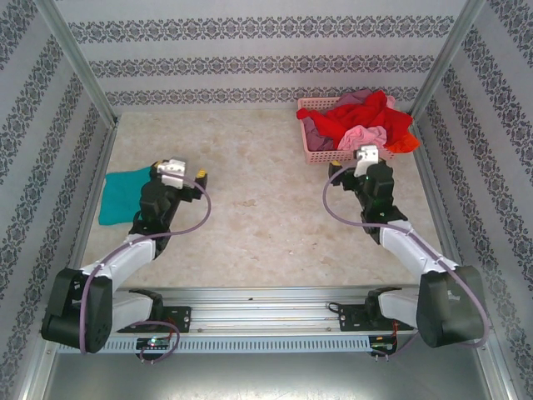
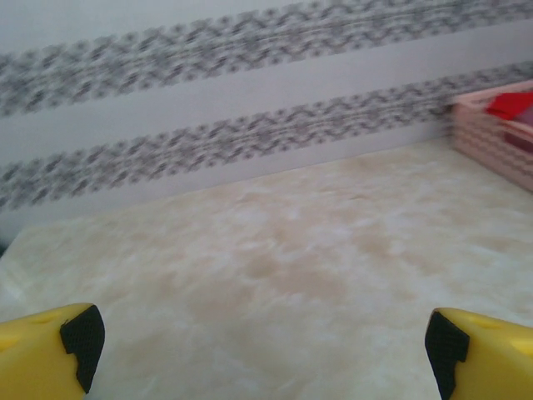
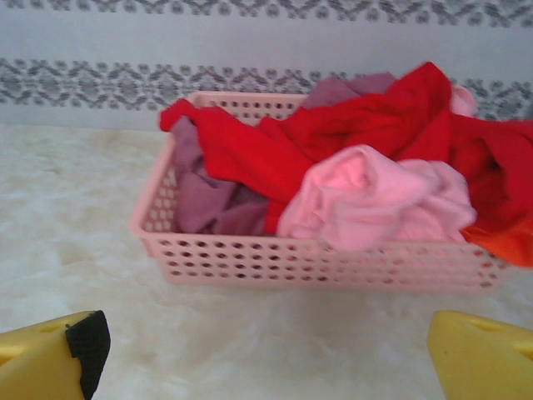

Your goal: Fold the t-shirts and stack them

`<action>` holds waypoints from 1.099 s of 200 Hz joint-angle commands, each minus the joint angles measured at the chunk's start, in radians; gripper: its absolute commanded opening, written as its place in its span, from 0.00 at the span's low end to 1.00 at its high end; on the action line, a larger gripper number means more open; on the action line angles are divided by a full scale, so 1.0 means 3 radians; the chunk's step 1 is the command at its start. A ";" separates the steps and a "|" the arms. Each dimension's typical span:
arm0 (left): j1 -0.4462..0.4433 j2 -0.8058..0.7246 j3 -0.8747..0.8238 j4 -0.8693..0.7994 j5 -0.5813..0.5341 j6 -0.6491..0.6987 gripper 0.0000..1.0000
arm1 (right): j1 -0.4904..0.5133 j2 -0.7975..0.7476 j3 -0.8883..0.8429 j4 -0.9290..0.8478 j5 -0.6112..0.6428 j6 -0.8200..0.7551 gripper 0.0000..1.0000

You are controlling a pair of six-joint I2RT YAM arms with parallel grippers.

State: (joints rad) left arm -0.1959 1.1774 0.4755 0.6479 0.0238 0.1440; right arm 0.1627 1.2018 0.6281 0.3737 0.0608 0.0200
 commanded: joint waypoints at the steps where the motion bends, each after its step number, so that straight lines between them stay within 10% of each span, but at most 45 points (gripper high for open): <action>1: -0.0320 0.0087 0.0212 -0.0559 0.0189 0.0284 1.00 | 0.0111 0.0164 0.0421 -0.0588 0.0172 0.0155 0.98; 96: -0.1251 0.0686 0.0582 -0.0442 0.0294 0.0162 1.00 | 0.0410 0.1818 0.2255 -0.1442 0.0161 0.0306 0.91; 220: -0.1291 0.0658 0.0484 -0.0471 0.0181 0.0135 1.00 | 0.0311 0.3347 0.3847 -0.2300 0.0226 0.0473 0.29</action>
State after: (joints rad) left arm -0.5659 1.3861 0.6285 0.5079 0.0933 0.1978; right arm 0.2855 2.1674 1.7073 -0.2455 0.1013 0.1596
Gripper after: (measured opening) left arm 0.998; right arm 0.329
